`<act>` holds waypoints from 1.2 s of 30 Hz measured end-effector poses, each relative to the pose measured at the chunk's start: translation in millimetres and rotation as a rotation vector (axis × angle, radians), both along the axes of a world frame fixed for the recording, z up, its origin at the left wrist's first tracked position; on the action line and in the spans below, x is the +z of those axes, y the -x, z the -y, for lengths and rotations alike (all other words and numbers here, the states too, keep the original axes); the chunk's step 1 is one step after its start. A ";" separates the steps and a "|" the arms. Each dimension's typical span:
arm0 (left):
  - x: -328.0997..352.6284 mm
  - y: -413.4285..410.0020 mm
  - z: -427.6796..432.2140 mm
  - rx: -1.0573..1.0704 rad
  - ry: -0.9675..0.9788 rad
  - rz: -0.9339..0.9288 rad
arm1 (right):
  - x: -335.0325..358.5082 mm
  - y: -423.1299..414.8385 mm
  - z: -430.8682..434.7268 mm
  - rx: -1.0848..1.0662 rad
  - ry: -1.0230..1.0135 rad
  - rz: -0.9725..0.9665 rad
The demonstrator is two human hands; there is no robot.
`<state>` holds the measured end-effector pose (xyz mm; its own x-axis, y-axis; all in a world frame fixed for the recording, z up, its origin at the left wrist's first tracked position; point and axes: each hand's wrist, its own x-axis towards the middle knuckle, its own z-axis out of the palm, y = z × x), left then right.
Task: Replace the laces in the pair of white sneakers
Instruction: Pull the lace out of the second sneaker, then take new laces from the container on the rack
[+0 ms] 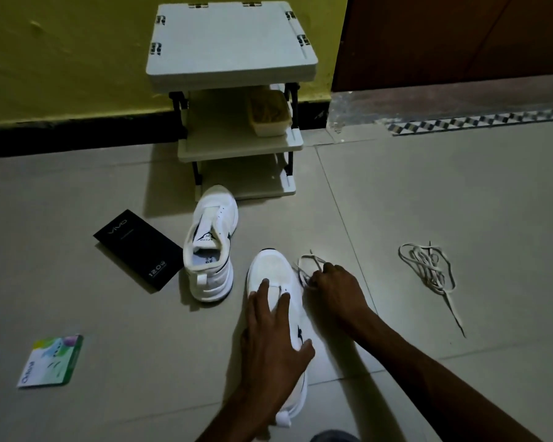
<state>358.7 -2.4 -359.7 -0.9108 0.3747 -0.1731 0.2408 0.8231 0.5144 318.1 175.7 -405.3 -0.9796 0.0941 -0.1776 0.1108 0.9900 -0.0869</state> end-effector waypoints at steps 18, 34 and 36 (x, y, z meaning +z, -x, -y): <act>-5.8 103.0 -70.9 0.026 -0.072 -0.014 | 36.4 -46.9 -155.6 -0.561 0.047 -0.080; 7.6 133.0 -54.1 0.002 -0.242 -0.191 | 74.7 -26.2 -16.6 -0.235 0.811 0.087; 16.8 139.1 -28.5 0.001 -0.232 -0.354 | 59.7 -20.4 5.6 -0.134 0.776 0.062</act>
